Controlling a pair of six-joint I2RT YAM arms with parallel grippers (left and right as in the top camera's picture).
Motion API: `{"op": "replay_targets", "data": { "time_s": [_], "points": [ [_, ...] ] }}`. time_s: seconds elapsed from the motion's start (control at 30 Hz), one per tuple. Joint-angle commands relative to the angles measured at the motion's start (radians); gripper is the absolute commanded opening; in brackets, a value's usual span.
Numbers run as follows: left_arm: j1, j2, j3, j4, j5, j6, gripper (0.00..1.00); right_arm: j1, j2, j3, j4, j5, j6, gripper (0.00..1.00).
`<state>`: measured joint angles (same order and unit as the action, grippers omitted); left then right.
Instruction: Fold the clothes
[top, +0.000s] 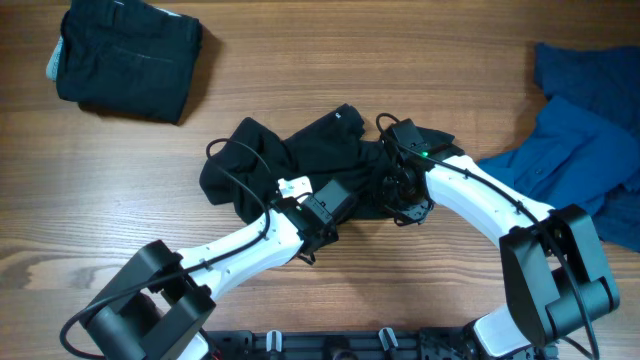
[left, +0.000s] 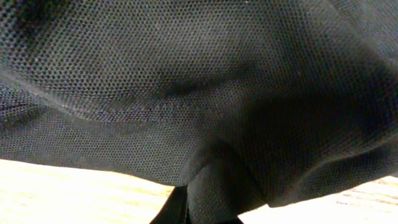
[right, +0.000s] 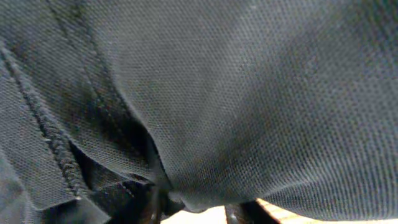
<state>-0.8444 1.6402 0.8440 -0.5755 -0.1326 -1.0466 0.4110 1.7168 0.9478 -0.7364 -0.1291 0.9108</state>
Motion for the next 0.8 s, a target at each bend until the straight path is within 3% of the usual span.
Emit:
{"op": "replay_targets", "data": {
  "time_s": [0.0,0.1,0.43,0.77],
  "points": [
    [-0.003,0.011,-0.010,0.005,-0.018,-0.016,0.07,0.001,0.013,0.038,-0.043,0.025,-0.027,0.50],
    [-0.003,0.011,-0.010,0.008,-0.018,-0.016,0.07,0.002,0.011,0.078,-0.072,0.003,-0.097,0.61],
    [-0.003,0.011,-0.010,0.011,-0.018,-0.016,0.08,0.043,-0.031,0.123,-0.061,-0.047,-0.126,0.68],
    [-0.003,0.011,-0.010,0.008,-0.018,-0.016,0.08,0.051,0.002,0.120,-0.087,0.070,-0.069,0.66]
  ]
}}
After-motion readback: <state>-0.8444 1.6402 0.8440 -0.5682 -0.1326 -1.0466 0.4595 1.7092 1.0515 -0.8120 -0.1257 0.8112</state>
